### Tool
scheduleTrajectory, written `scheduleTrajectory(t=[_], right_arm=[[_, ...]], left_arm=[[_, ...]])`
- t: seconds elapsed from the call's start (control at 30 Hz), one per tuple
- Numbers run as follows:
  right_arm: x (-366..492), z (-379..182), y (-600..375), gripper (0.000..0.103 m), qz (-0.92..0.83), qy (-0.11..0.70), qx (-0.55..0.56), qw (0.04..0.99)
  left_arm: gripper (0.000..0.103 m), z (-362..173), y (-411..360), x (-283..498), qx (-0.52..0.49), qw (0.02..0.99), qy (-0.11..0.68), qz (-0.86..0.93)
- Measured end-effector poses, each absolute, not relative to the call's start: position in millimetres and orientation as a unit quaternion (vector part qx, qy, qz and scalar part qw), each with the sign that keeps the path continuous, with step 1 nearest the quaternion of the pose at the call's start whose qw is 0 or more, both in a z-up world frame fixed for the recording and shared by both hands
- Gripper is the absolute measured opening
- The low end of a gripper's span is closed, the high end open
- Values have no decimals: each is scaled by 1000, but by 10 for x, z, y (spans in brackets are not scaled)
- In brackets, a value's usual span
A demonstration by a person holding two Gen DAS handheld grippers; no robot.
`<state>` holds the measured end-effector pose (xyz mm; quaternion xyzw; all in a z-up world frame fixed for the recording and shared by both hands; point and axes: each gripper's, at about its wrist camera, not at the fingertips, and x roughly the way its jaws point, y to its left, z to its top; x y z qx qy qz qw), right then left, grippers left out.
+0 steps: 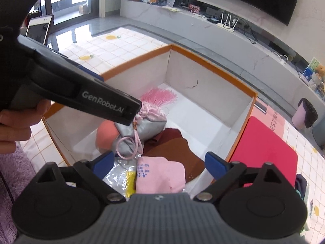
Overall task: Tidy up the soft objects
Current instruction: 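Move both tools back from the box toward the remaining soft items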
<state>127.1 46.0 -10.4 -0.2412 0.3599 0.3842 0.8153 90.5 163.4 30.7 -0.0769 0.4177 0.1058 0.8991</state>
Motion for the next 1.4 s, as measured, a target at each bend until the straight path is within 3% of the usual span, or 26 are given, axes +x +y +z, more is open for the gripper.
scheduleTrajectory(t=[0.53, 0.83, 1.1, 1.4], right_arm=[[1303, 73, 338, 96, 366, 355, -202, 836], [1316, 278, 134, 96, 363, 342, -193, 845], [1525, 688, -722, 97, 280, 320, -142, 894], [1650, 860, -1902, 98, 149, 312, -98, 933]], left_arm=[[89, 456, 1518, 912, -86, 902, 411, 97], [89, 839, 1243, 1013, -62, 920, 375, 100], [90, 1099, 583, 1181, -30, 935, 349, 49], [90, 983, -291, 1398, -20, 933, 358, -29]])
